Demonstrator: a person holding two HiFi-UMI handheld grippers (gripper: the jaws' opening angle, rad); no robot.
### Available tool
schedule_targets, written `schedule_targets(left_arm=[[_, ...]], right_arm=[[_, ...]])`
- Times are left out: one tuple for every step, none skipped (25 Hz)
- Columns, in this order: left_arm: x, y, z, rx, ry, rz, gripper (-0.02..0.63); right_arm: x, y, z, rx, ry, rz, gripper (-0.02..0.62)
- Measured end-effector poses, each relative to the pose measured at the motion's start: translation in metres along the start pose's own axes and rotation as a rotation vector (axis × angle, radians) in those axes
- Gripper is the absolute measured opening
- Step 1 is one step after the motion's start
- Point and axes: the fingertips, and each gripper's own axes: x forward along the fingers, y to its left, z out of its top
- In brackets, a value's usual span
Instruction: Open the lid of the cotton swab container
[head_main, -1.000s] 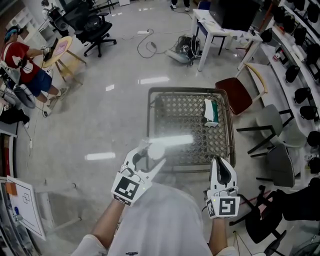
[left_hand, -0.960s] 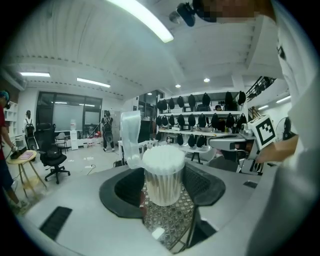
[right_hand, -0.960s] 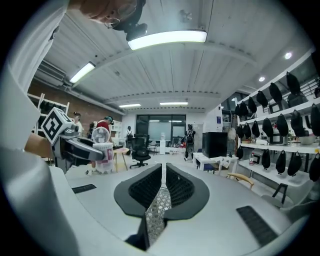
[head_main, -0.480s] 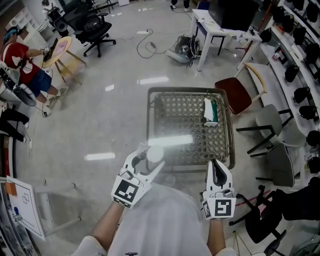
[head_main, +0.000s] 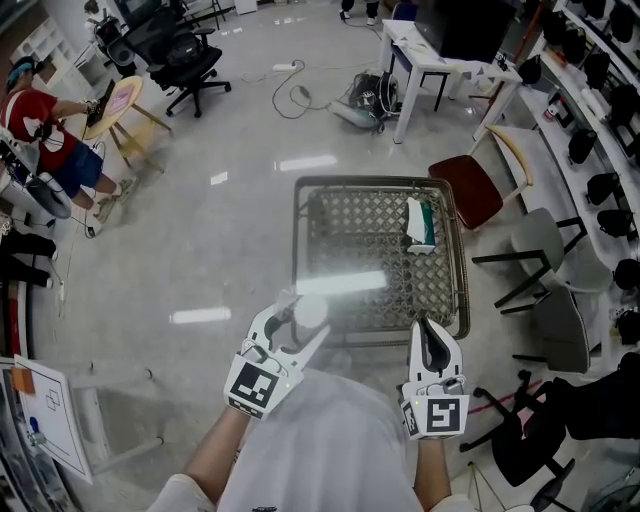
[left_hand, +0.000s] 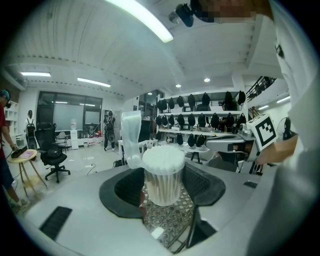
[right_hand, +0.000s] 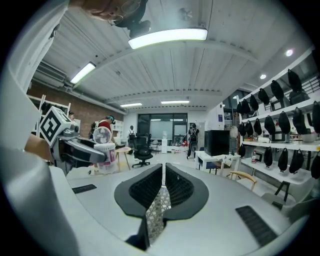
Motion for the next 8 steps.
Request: schedule_targets(left_arm=[[0.0,-0.0004,-0.0002,0.001,0.0,-0.001,0.235],[0.0,-0.0009,-0.0002,0.005,0.0,-0.002,0.235],[0.0002,-0.0016,-0.0002,0.007,-0.001,-0.003,0.235],[0.0006,-0.0025,-0.0001,0.007,-0.002,-0.004,0.236],[0.001,-0.0033,0.0,0.007,-0.003,-0.004,0.235],[0.0013,-0.0039,0.0,0.007,-0.003,-0.004,0.235],[0.0015,-0.0045,0.0,0.007,-0.002,-0.003,0.235],[0.0016,-0.005,-0.0001,0.006,-0.002,-0.003,0.236]], right_arm=[[0.0001,0.0,0.0,0.001,-0.001,-0.001,0.015],[0.0,-0.0002,0.0001,0.001,-0.002,-0.002,0.014],[-0.0003,-0.0008,0.0,0.001,-0.002,-0.003,0.014],[-0.0007,-0.0017,-0.0004,0.002,-0.002,-0.004,0.014],[-0.0013,-0.0026,-0.0009,0.002,-0.001,-0.005,0.015],[-0.0018,-0.0032,-0.0014,0.003,-0.001,-0.006,0.014],[-0.0023,-0.0036,-0.0019,0.004,-0.001,-0.006,0.014],[-0.0027,-0.0039,-0.0025,0.005,0.0,-0.006,0.014]])
